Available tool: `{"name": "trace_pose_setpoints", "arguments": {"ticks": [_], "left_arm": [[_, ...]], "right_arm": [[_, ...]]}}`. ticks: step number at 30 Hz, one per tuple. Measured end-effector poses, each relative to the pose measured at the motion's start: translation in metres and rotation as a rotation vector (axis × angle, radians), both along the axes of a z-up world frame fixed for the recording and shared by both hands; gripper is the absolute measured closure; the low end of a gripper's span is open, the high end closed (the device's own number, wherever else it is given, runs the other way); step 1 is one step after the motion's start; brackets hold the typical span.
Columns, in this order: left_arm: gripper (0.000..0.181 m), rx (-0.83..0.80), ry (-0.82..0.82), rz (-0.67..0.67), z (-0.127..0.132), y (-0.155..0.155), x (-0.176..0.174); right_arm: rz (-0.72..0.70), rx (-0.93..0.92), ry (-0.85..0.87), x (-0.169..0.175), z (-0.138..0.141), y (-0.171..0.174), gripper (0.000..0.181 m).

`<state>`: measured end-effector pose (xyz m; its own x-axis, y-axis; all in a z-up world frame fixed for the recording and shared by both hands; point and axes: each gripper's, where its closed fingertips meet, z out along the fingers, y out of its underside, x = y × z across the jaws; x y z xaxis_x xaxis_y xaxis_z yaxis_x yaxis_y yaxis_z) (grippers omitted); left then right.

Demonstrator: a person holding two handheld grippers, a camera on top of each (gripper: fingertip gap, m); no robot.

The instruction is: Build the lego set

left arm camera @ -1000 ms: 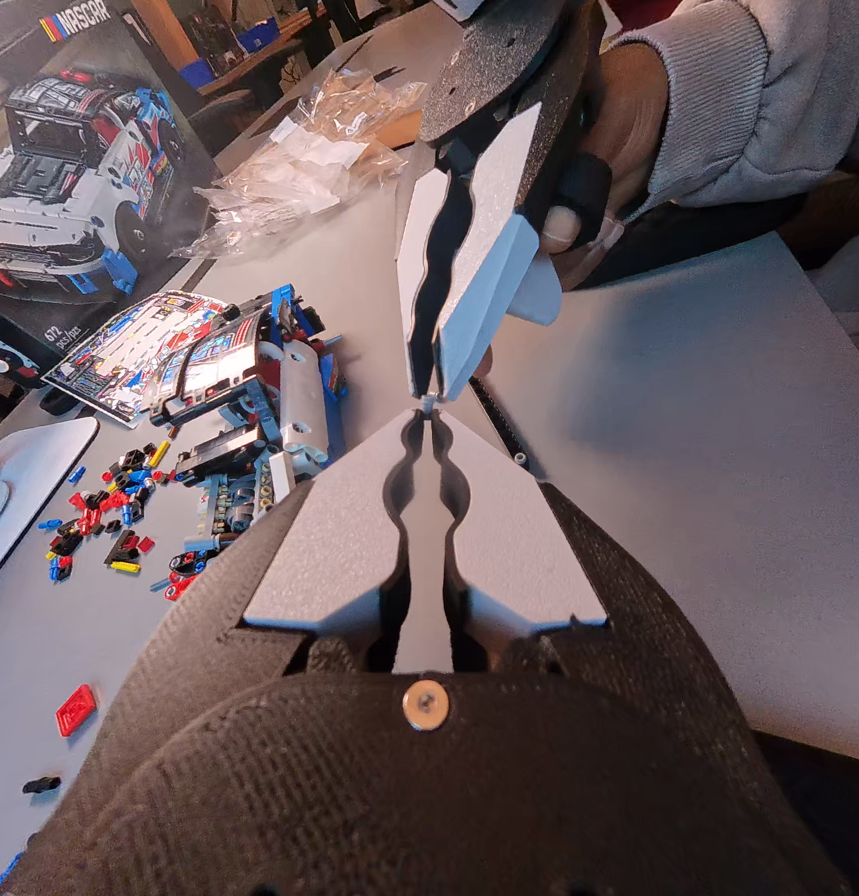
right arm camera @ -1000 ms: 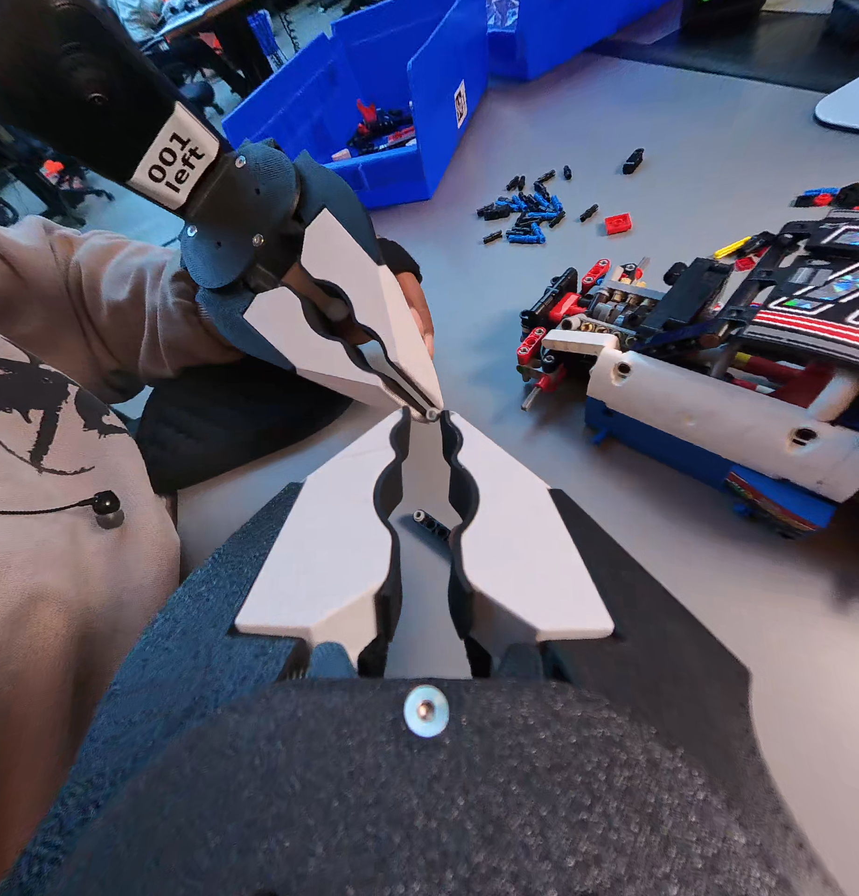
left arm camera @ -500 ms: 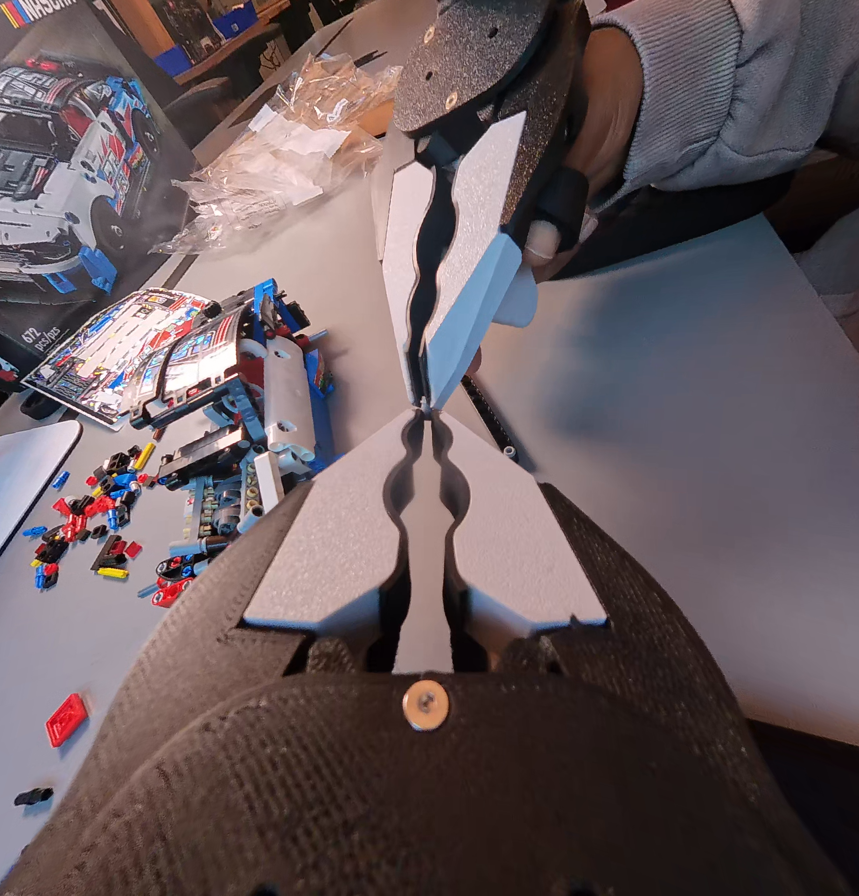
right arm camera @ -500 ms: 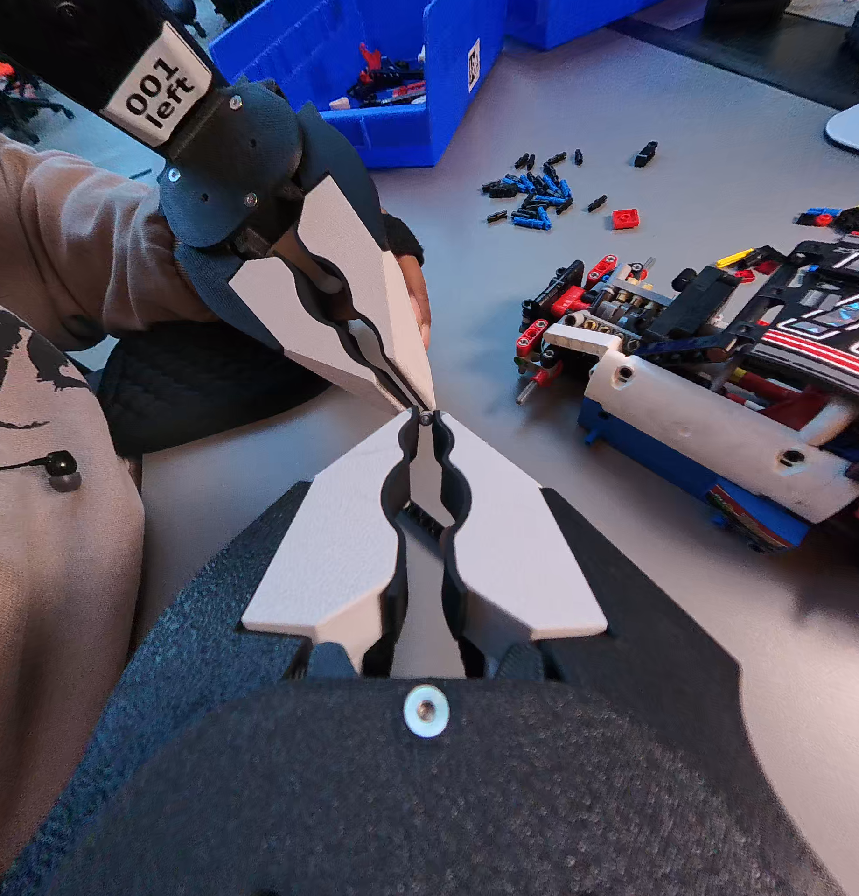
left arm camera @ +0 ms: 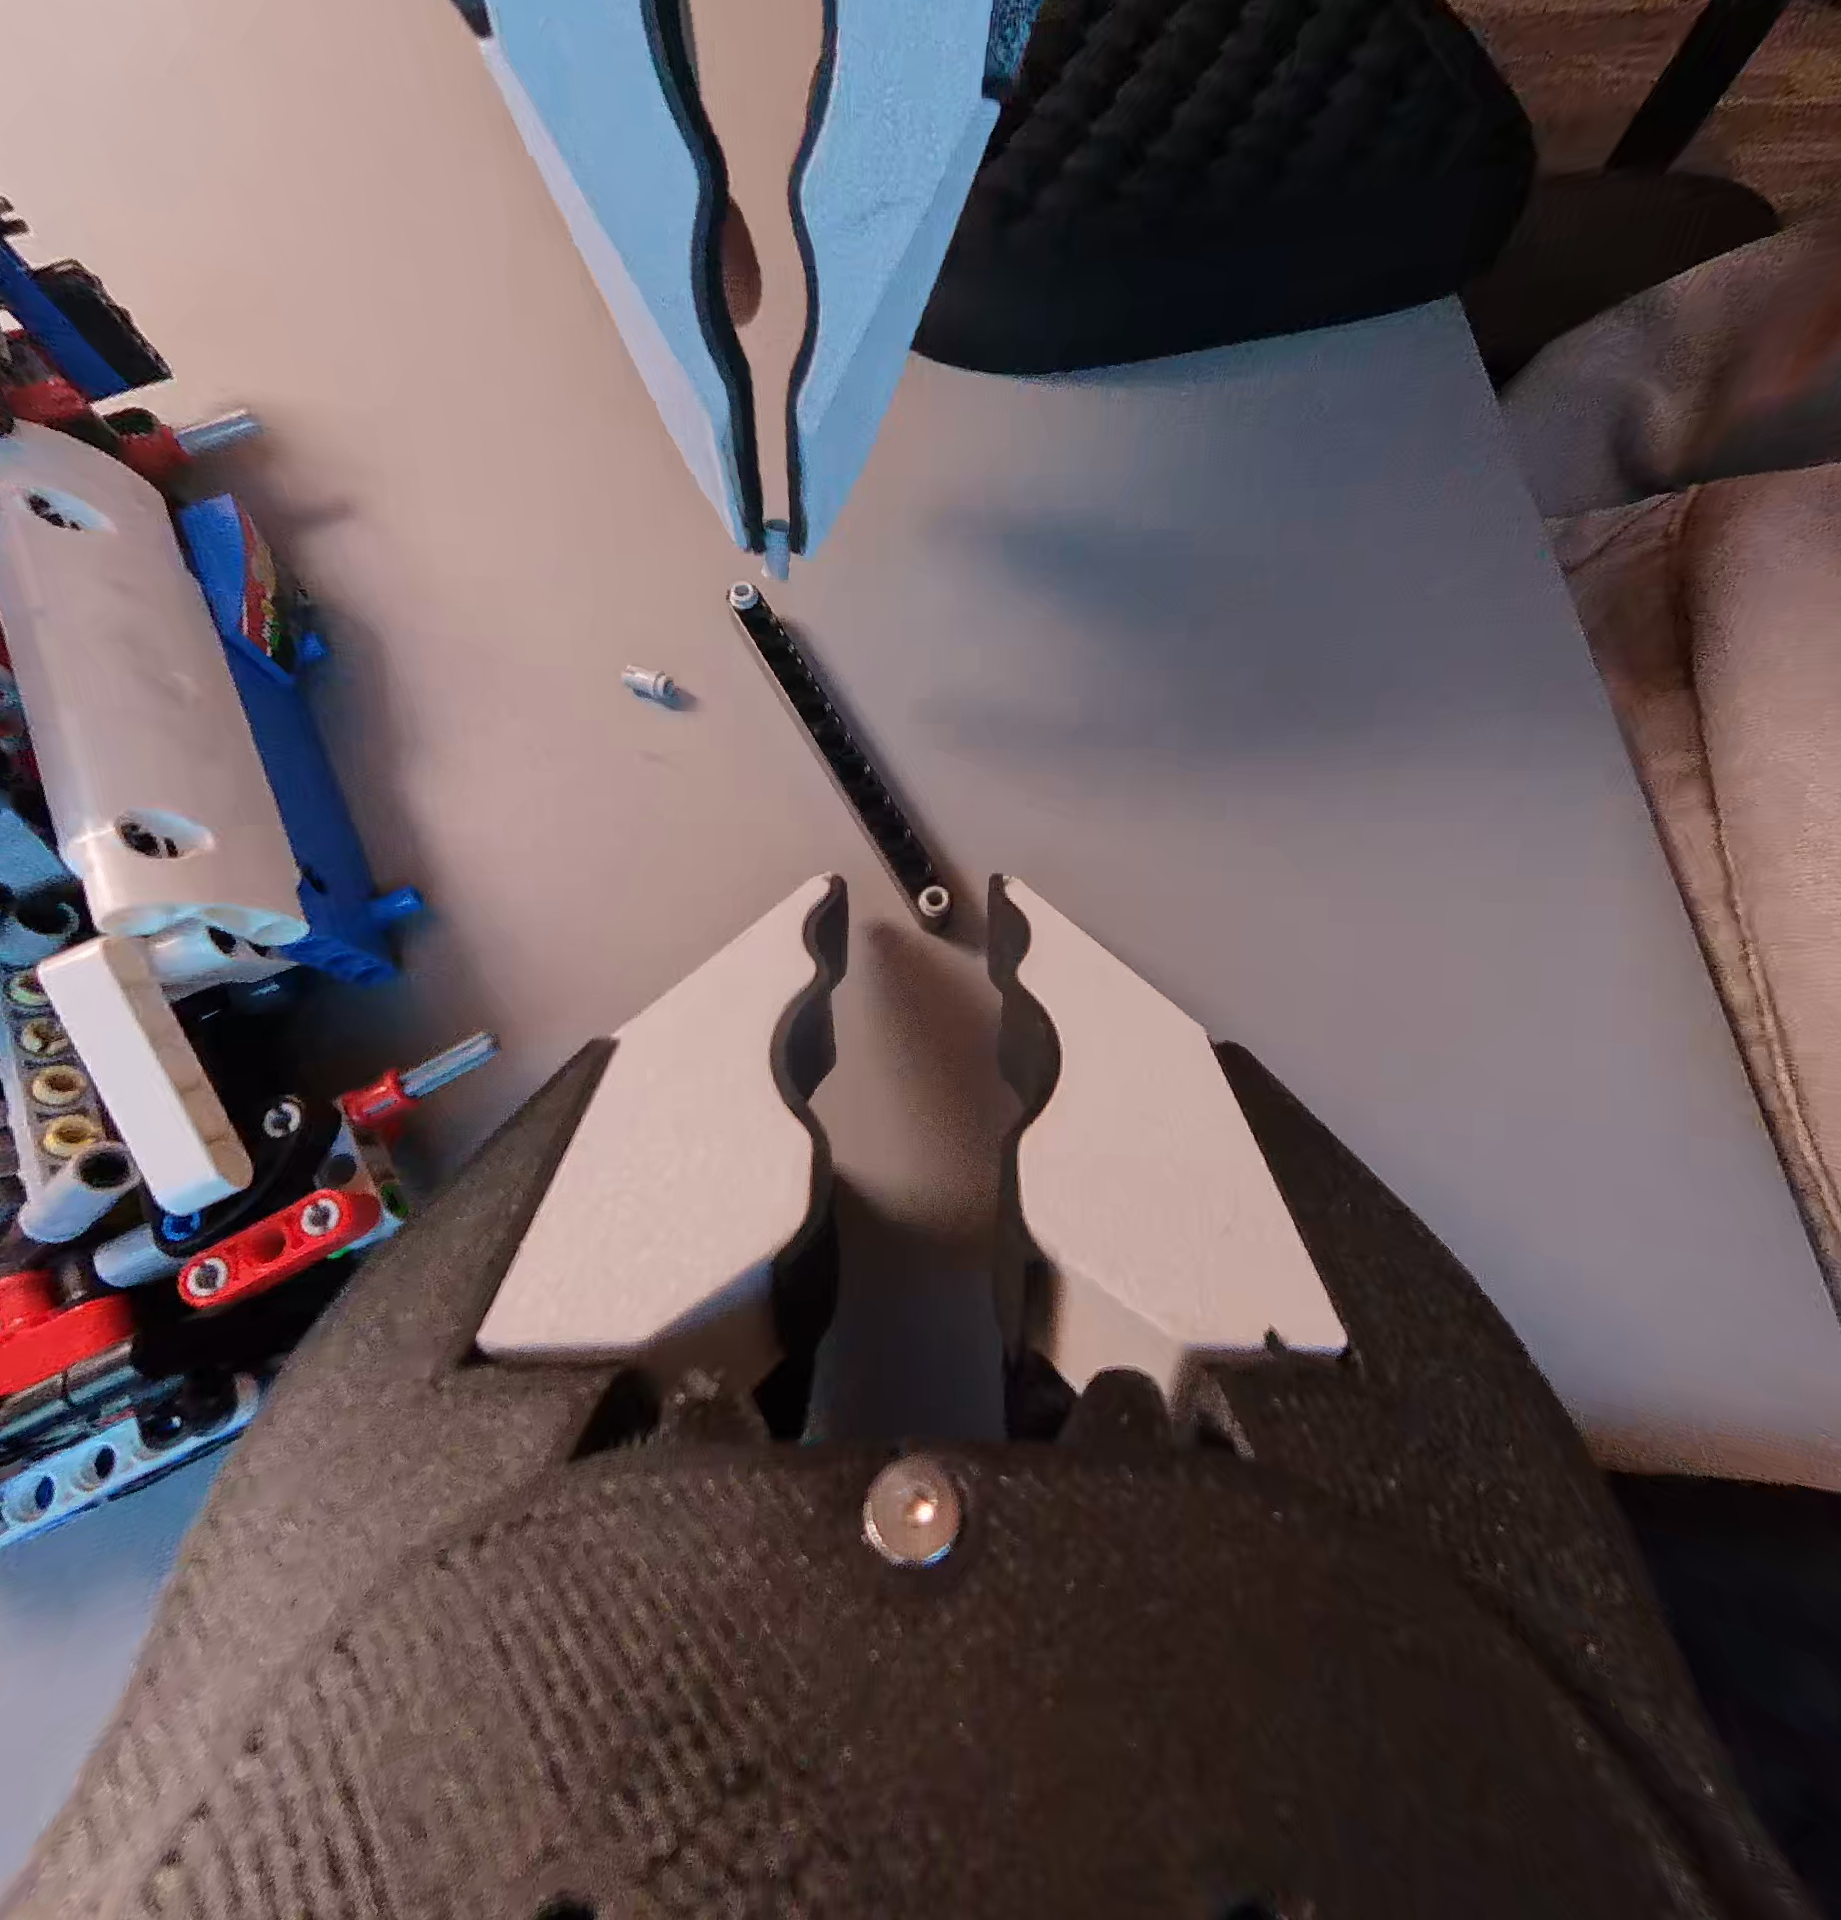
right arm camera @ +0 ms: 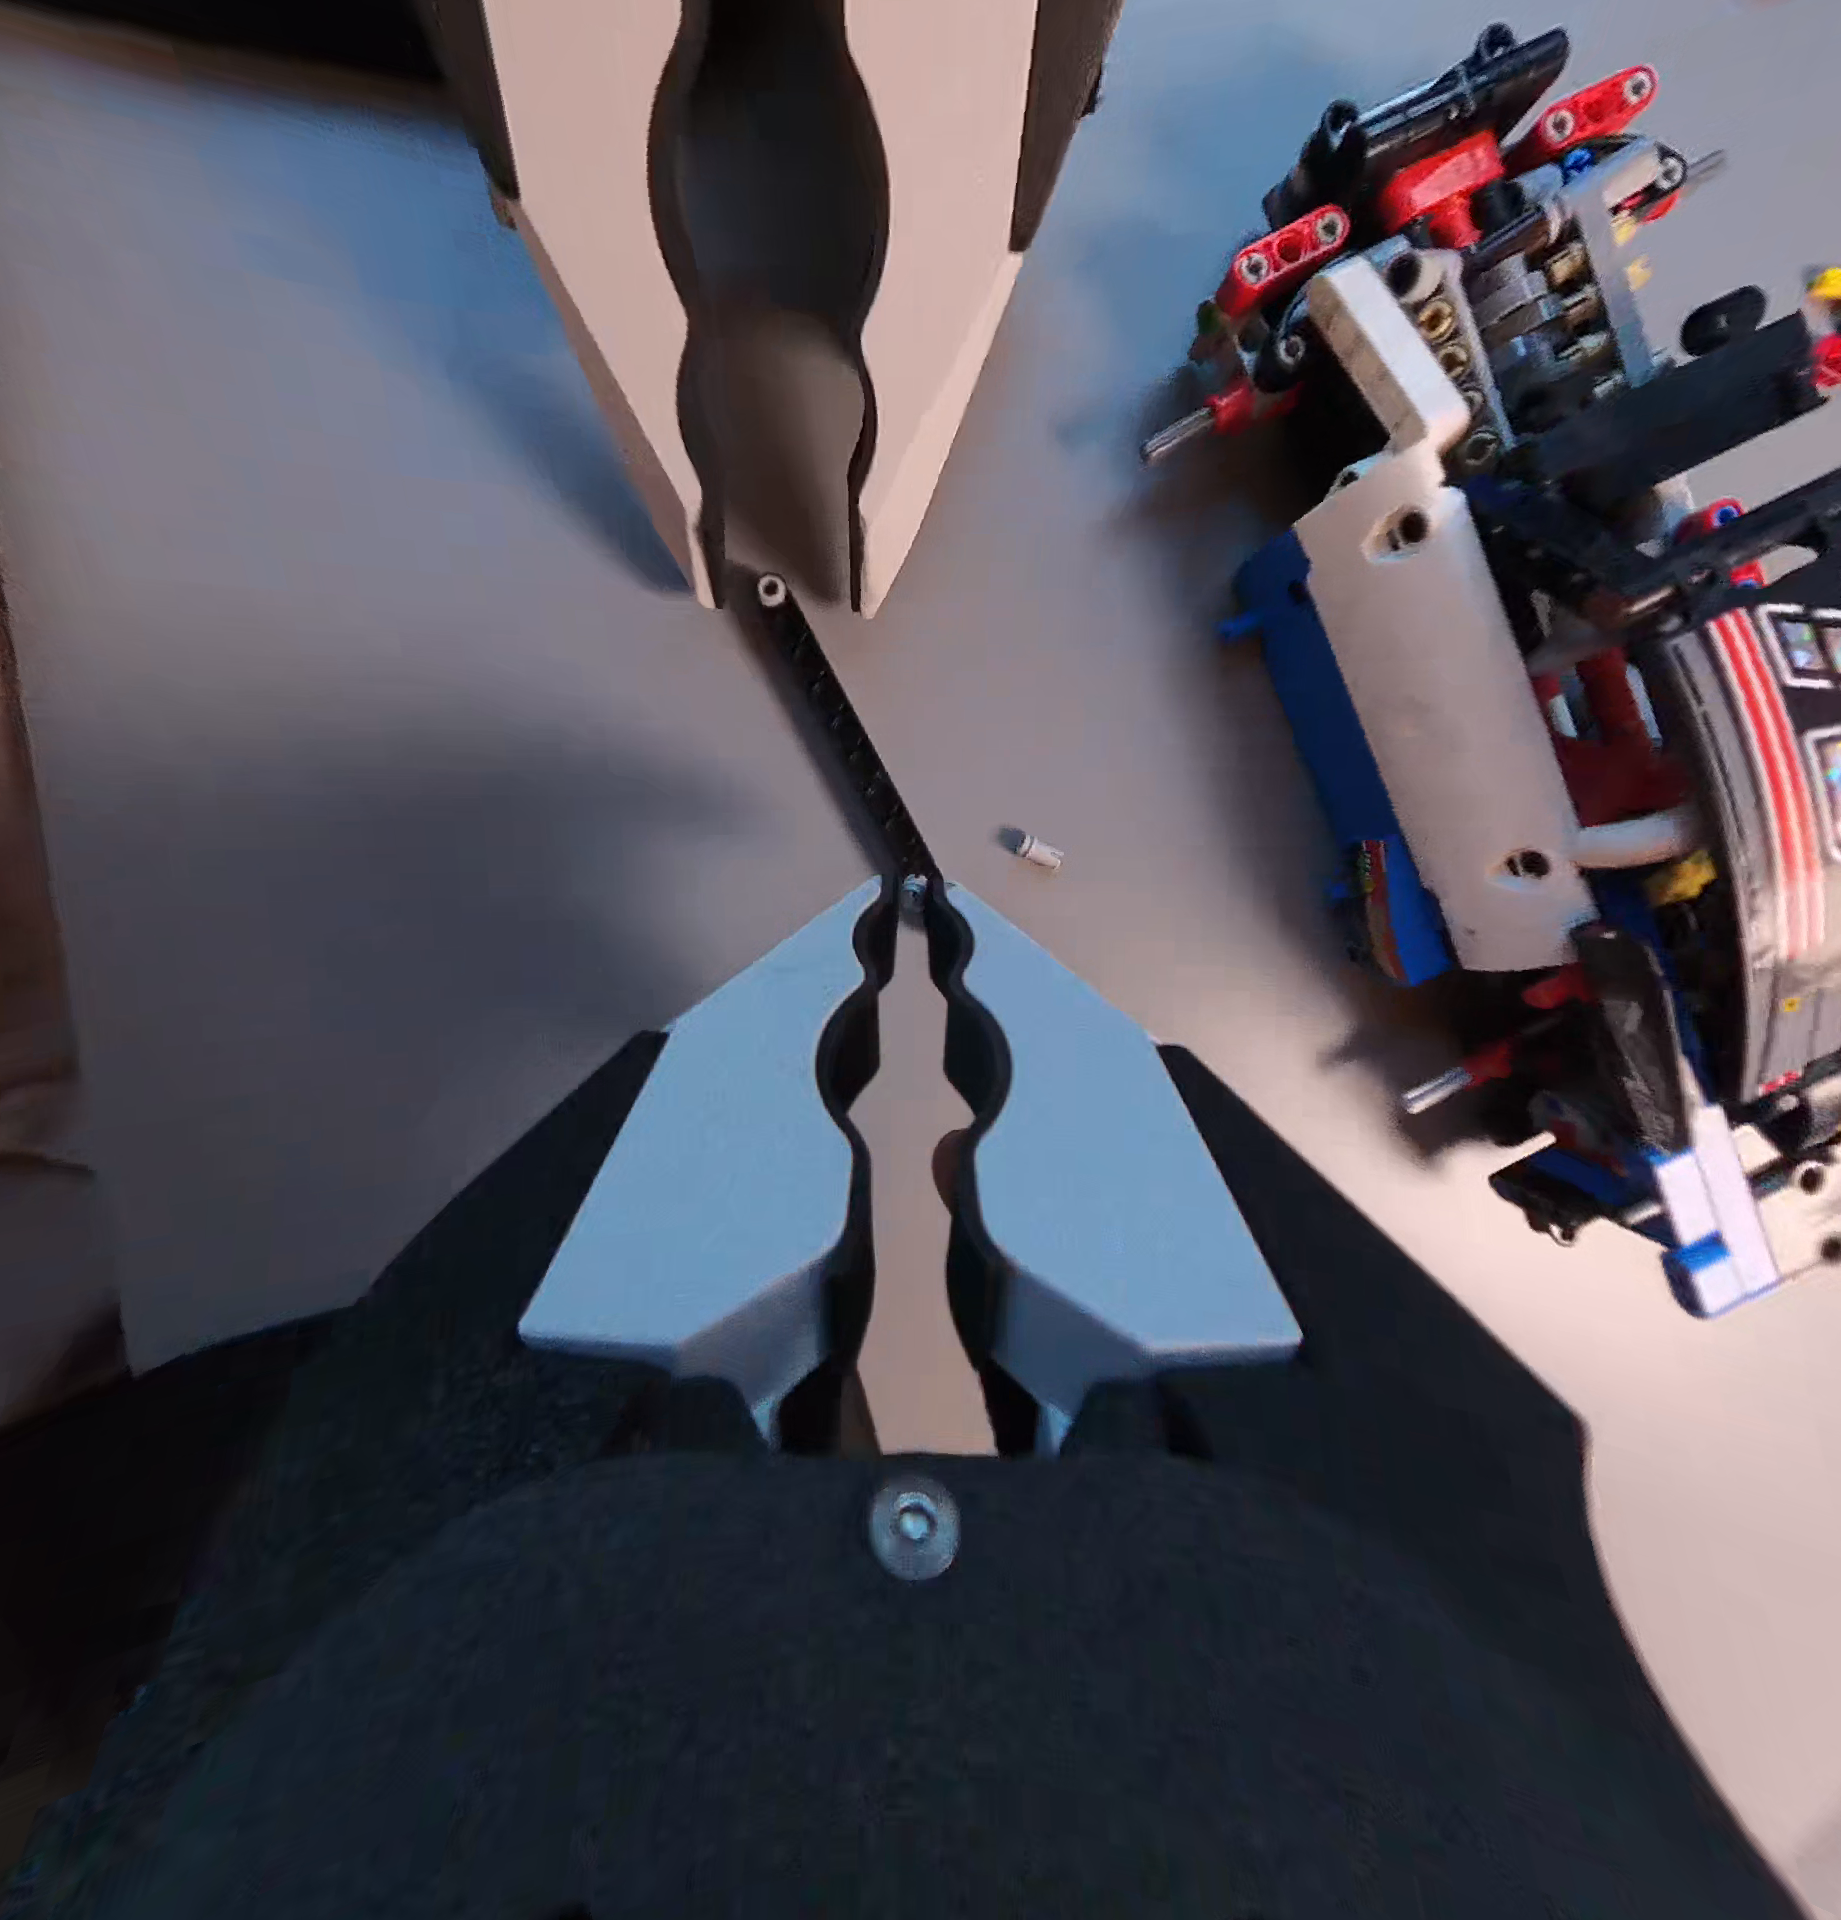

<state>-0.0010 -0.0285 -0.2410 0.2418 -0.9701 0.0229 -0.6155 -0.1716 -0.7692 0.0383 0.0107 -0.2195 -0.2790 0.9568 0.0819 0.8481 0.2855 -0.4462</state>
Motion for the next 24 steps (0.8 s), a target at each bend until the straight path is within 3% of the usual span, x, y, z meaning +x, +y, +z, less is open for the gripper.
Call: {"name": "trace_pose_setpoints", "arguments": {"ticks": [7, 24], "left_arm": [[0.172, 0.106, 0.069, 0.021, -0.005, 0.006, 0.003], [0.175, 0.114, 0.079, 0.042, -0.005, 0.008, 0.003]], "right_arm": [[0.022, 0.026, -0.05, 0.006, -0.008, 0.005, 0.178], [0.037, 0.0, -0.128, 0.014, -0.018, -0.009, 0.178]]}}
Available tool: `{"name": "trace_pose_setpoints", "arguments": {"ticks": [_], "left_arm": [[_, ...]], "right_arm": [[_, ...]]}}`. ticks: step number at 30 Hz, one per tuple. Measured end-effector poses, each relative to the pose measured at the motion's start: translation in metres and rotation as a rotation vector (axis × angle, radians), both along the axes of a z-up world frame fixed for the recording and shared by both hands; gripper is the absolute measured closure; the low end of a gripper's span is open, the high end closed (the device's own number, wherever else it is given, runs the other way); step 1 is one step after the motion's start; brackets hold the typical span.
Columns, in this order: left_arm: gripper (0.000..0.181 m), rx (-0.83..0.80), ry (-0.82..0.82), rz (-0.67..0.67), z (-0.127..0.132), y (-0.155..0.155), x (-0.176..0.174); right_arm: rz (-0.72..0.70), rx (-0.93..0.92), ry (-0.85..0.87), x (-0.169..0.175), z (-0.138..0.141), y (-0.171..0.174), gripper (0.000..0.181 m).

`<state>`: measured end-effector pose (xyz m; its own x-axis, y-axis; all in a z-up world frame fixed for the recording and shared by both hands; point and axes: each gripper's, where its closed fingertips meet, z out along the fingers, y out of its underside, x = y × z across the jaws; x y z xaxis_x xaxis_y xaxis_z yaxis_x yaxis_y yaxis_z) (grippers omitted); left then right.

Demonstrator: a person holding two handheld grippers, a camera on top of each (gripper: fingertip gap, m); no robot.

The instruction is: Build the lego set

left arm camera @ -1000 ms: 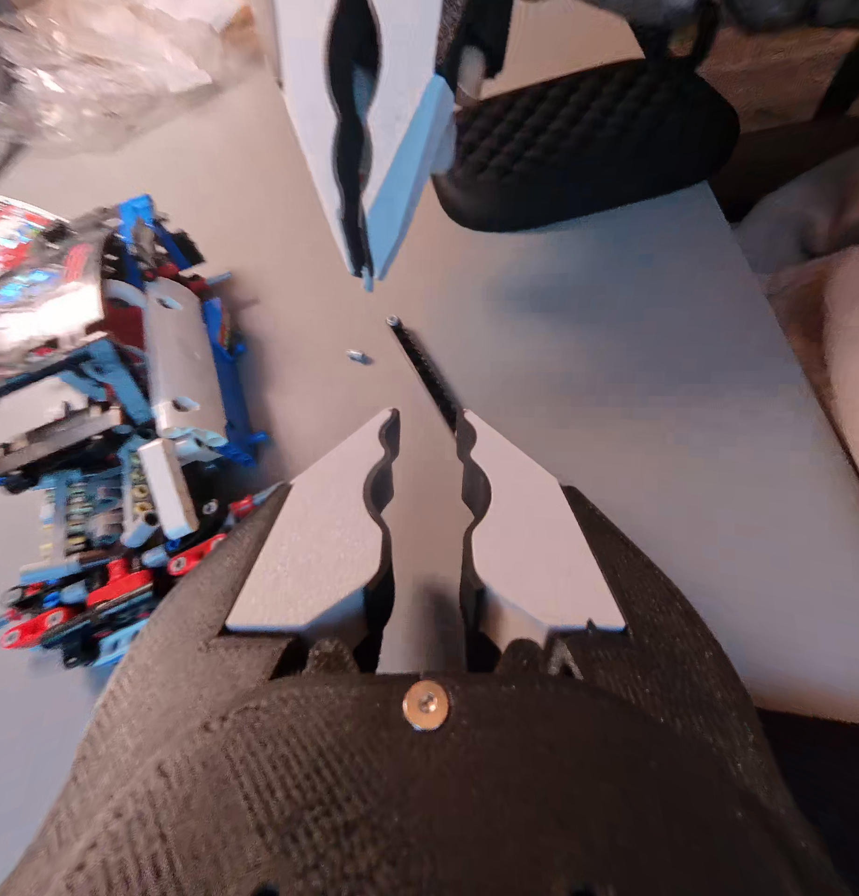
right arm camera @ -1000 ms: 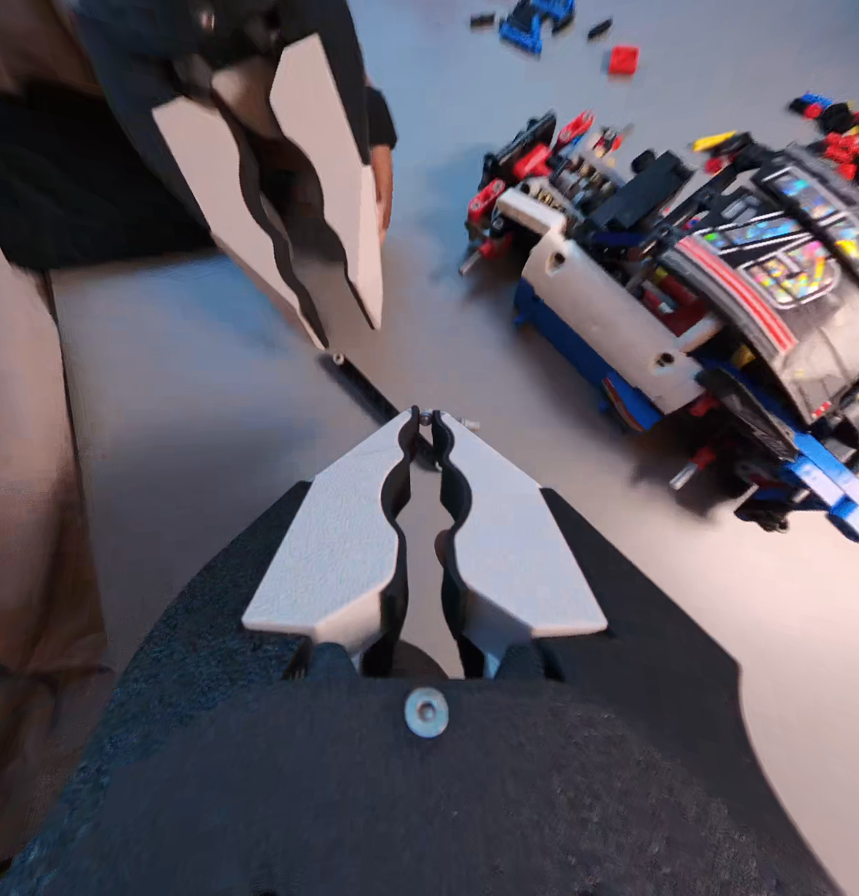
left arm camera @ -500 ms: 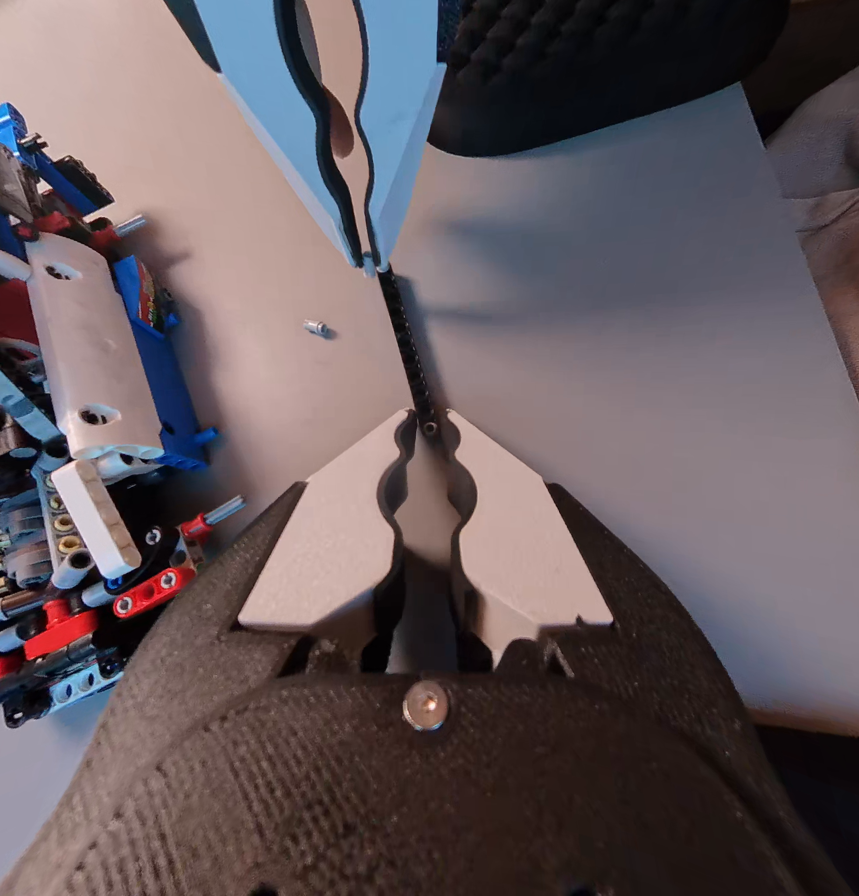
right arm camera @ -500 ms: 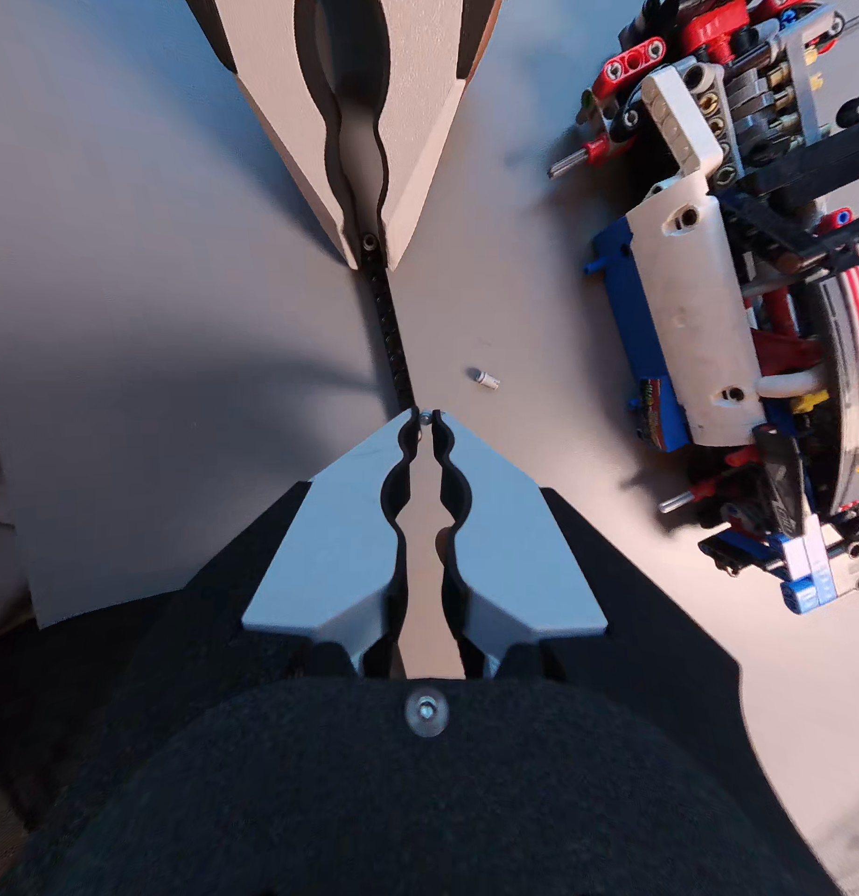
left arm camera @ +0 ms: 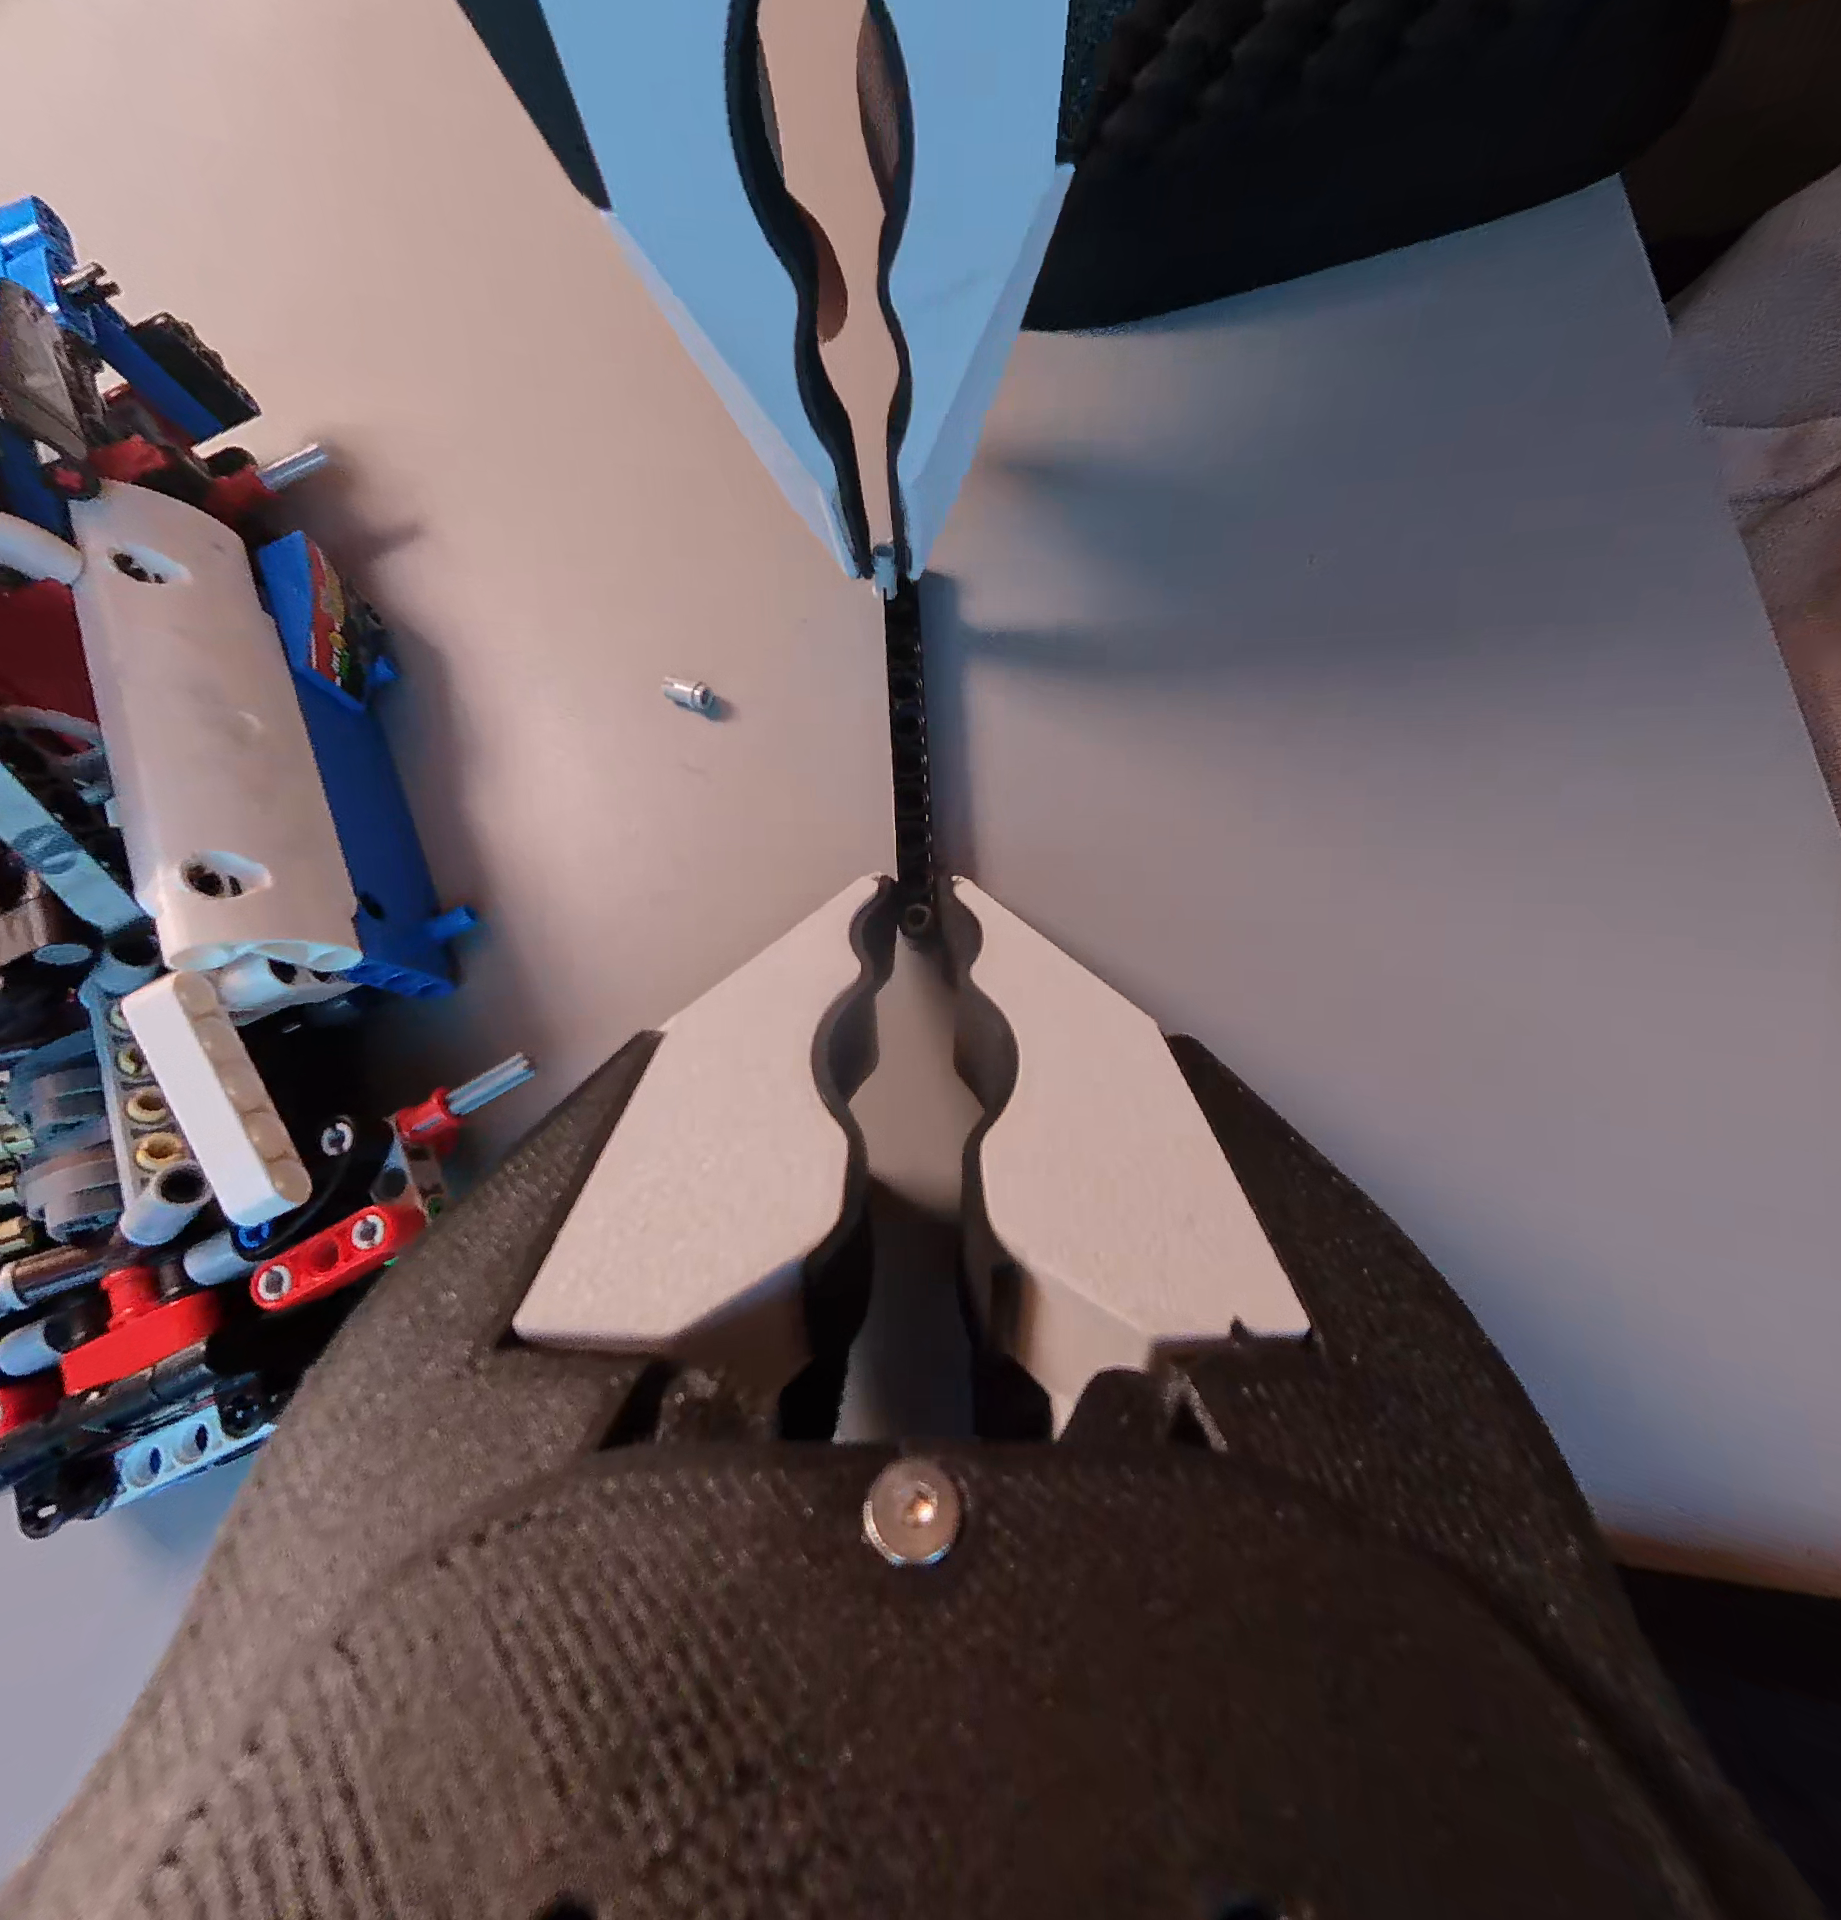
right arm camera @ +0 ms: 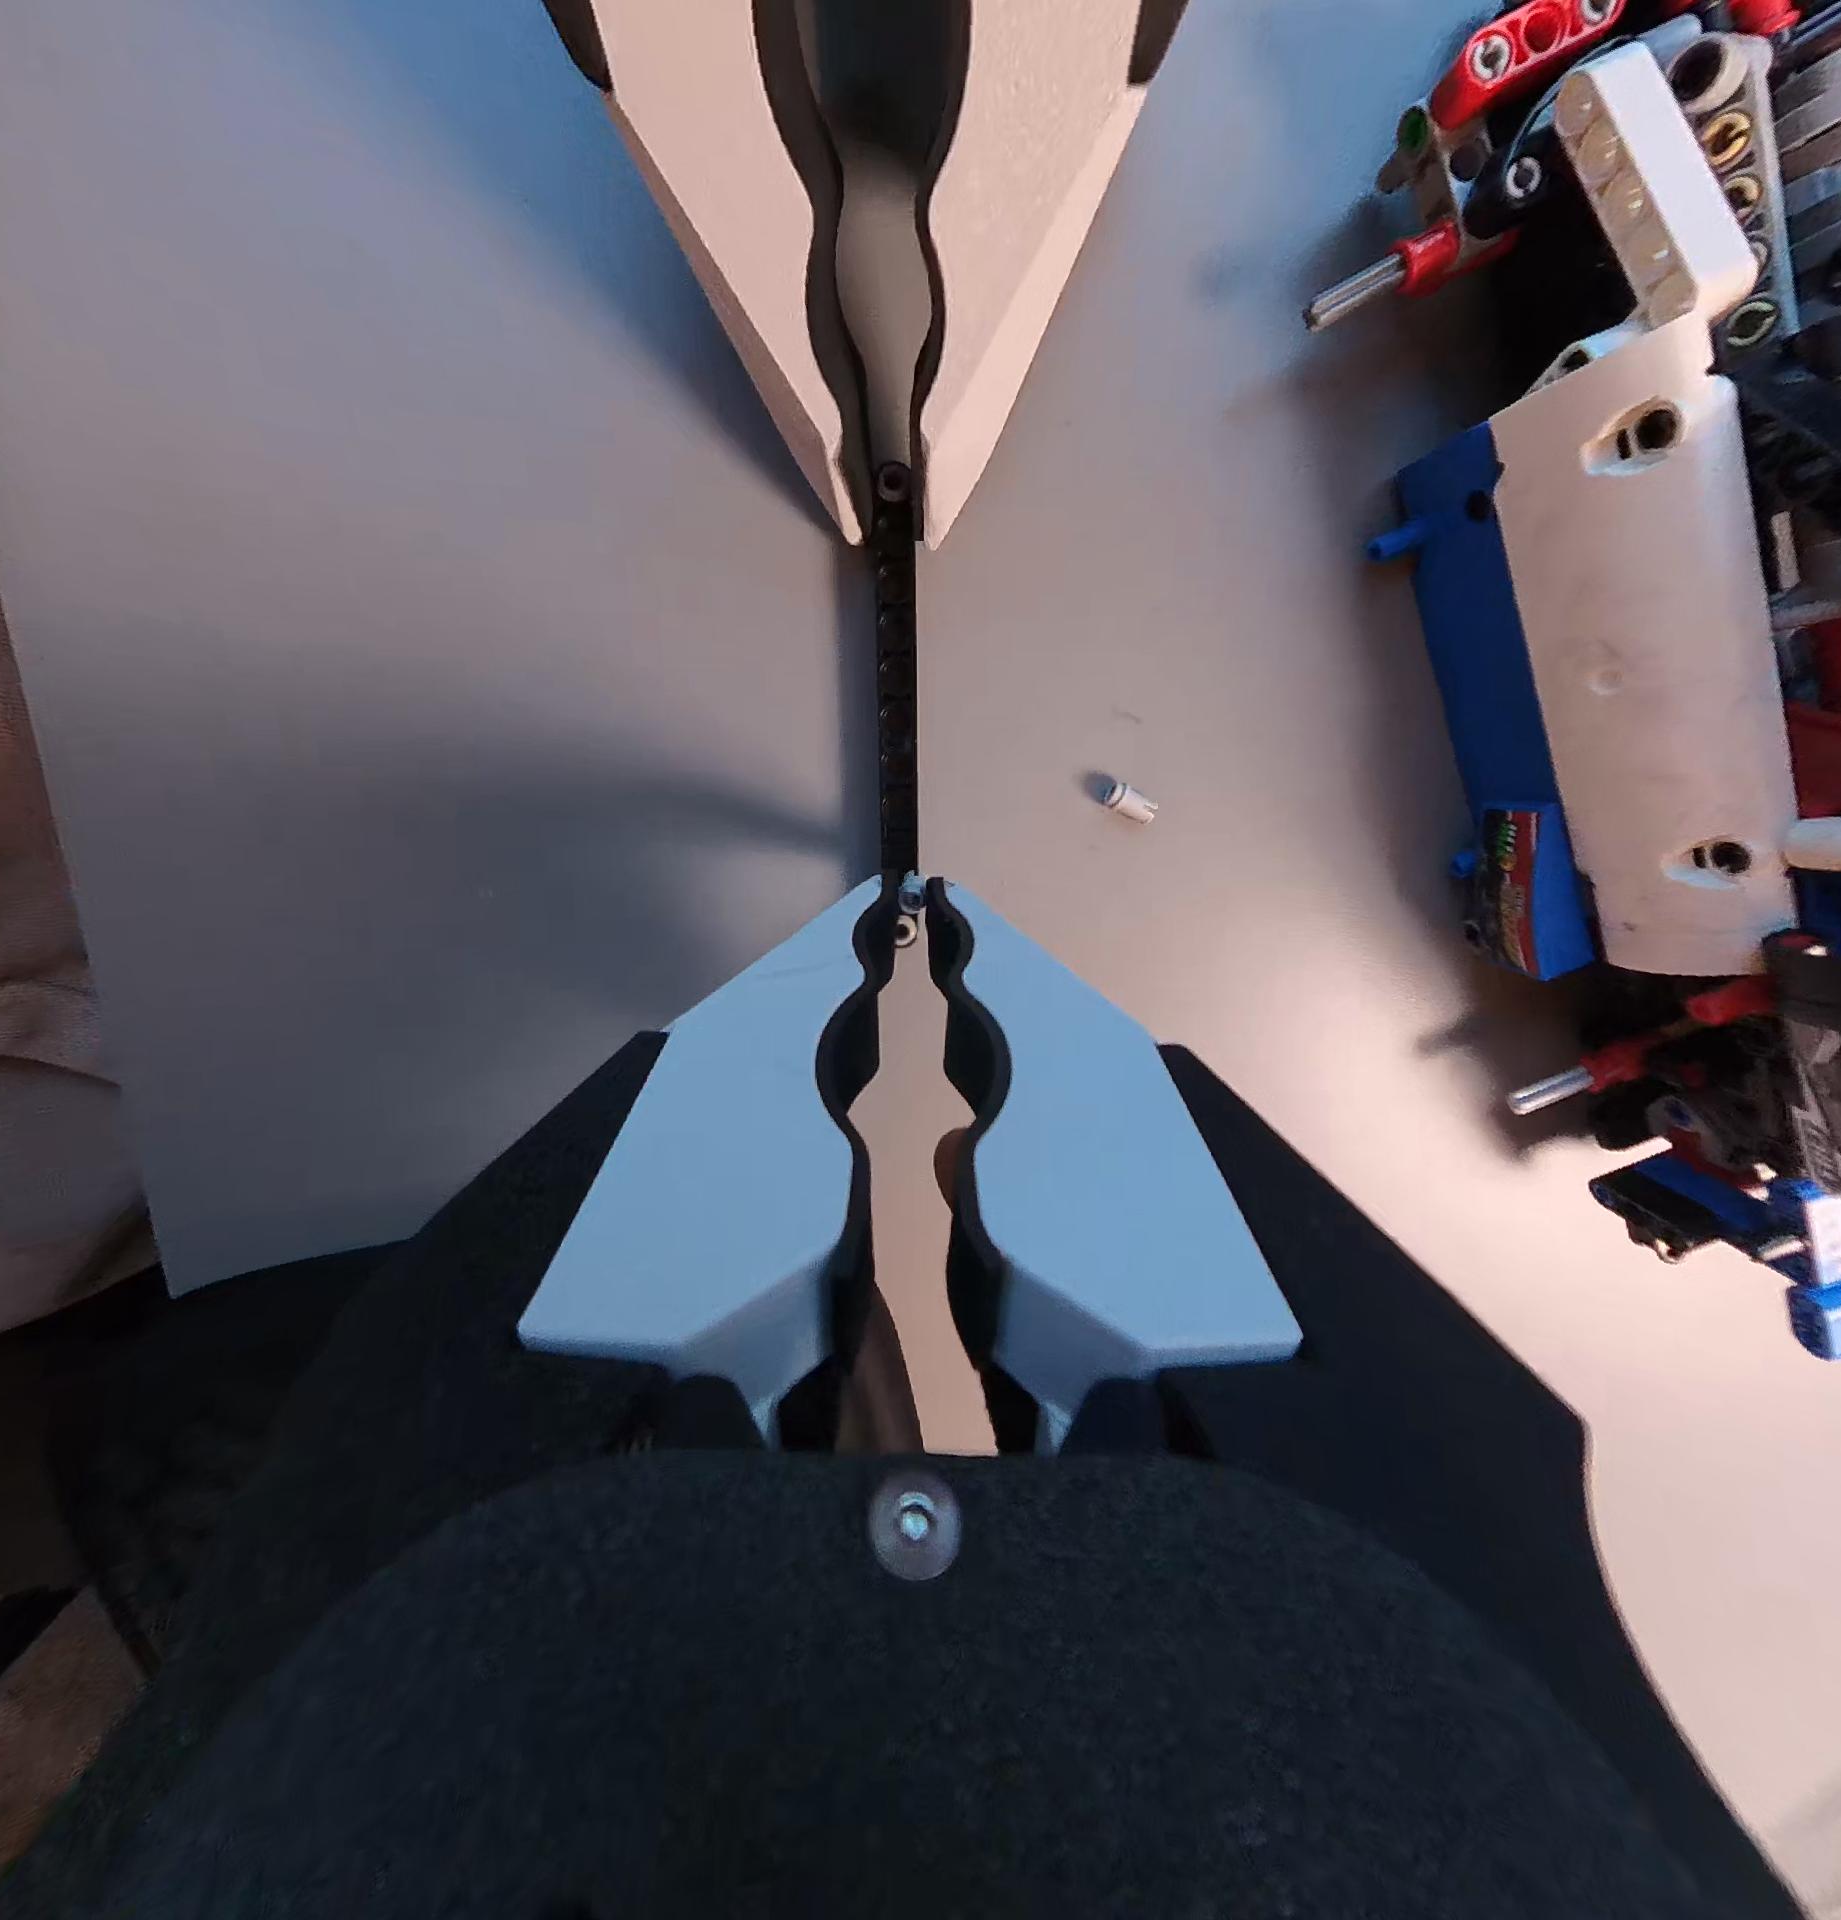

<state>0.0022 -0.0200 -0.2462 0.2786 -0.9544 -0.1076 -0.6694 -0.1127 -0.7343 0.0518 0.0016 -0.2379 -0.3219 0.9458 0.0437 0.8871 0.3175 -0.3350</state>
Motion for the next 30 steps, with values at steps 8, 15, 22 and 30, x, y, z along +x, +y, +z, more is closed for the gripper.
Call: {"name": "trace_pose_setpoints", "arguments": {"ticks": [8, 15, 22, 30], "left_arm": [[0.175, -0.012, 0.007, 0.02, 0.0, 0.001, 0.001], [0.175, -0.011, 0.01, 0.025, 0.0, 0.001, 0.001], [0.175, -0.012, 0.012, 0.029, 0.0, 0.001, 0.001], [0.175, -0.012, 0.014, 0.032, 0.0, 0.001, 0.001]], "right_arm": [[0.003, -0.004, 0.027, -0.006, 0.003, -0.004, 0.179], [0.004, -0.023, 0.047, -0.012, 0.004, -0.006, 0.179], [0.016, -0.029, 0.041, -0.017, 0.002, -0.007, 0.179], [0.026, -0.028, 0.028, -0.022, 0.0, -0.009, 0.179]]}}
